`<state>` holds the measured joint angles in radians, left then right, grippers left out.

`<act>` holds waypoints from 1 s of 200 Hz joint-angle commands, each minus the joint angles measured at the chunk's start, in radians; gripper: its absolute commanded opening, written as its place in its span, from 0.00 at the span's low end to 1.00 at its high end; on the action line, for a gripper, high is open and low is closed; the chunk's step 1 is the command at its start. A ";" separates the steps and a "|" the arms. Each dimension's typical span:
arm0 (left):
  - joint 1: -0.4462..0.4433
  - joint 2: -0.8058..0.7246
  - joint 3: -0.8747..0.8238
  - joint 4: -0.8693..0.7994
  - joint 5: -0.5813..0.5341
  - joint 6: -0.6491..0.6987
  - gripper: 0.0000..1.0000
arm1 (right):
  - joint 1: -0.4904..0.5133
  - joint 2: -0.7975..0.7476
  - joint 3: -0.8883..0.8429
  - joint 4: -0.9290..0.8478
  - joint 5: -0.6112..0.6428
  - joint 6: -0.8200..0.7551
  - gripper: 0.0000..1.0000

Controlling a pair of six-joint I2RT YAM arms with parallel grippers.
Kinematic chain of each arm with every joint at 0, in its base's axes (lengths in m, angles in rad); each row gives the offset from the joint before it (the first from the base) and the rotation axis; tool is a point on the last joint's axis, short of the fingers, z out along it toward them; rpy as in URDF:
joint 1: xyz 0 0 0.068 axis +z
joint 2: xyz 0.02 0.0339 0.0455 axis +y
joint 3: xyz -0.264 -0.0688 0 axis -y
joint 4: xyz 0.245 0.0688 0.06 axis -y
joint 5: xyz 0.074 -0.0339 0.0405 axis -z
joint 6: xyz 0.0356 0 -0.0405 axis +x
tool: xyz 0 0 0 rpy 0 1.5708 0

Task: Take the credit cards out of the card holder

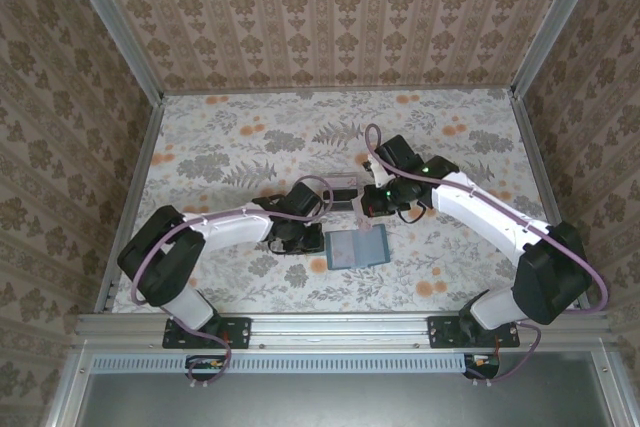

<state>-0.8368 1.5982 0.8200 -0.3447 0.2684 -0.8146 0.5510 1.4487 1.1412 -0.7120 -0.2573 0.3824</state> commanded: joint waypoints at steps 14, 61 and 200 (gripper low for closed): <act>0.000 0.023 -0.014 -0.005 0.019 0.018 0.15 | 0.004 0.022 0.056 -0.043 0.052 -0.084 0.06; 0.011 -0.010 -0.035 -0.052 -0.008 0.036 0.14 | 0.015 0.048 0.095 -0.011 0.050 -0.388 0.07; 0.054 -0.112 -0.028 -0.063 -0.038 0.044 0.18 | 0.017 0.382 0.475 -0.211 0.160 -1.239 0.00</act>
<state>-0.7956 1.5337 0.7681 -0.3756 0.2539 -0.7818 0.5732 1.7561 1.5127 -0.8146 -0.1246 -0.7067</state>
